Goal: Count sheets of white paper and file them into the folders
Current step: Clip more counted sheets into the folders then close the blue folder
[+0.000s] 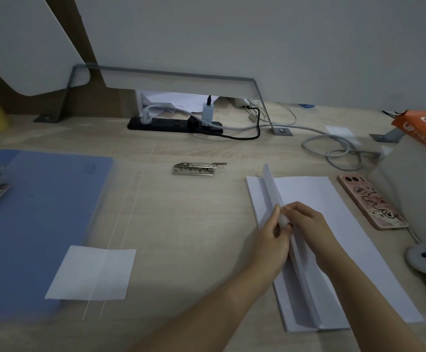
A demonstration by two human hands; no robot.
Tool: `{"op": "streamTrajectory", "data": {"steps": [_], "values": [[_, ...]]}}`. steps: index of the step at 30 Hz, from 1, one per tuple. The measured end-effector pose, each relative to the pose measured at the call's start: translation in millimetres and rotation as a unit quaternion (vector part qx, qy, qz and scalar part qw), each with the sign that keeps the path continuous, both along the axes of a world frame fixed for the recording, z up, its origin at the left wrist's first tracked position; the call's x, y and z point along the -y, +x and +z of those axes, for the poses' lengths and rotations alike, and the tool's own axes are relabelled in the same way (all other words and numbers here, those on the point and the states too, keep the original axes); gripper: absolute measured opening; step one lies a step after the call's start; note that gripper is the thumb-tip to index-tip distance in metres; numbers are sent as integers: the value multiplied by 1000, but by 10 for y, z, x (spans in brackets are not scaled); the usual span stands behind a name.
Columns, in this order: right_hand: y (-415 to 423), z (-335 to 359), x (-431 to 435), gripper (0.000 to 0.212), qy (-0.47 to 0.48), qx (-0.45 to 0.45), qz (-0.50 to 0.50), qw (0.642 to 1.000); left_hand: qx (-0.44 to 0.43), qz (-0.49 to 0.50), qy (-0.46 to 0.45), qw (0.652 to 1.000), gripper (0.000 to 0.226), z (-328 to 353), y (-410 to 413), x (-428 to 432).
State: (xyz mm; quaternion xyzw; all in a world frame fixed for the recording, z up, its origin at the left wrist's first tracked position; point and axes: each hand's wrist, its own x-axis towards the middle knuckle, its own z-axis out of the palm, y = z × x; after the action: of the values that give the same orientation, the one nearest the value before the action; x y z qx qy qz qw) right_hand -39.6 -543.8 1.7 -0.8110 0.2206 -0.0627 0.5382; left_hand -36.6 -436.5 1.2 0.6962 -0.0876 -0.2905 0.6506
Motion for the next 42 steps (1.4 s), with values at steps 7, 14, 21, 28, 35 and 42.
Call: {"op": "streamTrajectory", "data": {"steps": [7, 14, 21, 28, 35, 42], "values": [[26, -105, 16, 22, -37, 4, 3, 999, -9, 15, -15, 1000, 51, -28, -8, -13], [35, -137, 18, 22, -54, 1, -5, 999, -24, 15, -47, 998, 50, -53, 4, -3], [86, -161, -29, 26, -112, -3, -47, 993, 24, 26, -7, 999, 53, -3, 4, -36], [57, -140, -49, 28, -87, -21, -39, 995, -12, 6, 50, 999, 41, 86, 7, -21], [87, -28, -77, 32, -67, -52, -19, 996, -43, 17, 129, 991, 43, 32, 107, 117], [-33, 312, 367, 28, -56, 21, -112, 992, -29, 29, 54, 998, 32, 183, 184, -102]]}}
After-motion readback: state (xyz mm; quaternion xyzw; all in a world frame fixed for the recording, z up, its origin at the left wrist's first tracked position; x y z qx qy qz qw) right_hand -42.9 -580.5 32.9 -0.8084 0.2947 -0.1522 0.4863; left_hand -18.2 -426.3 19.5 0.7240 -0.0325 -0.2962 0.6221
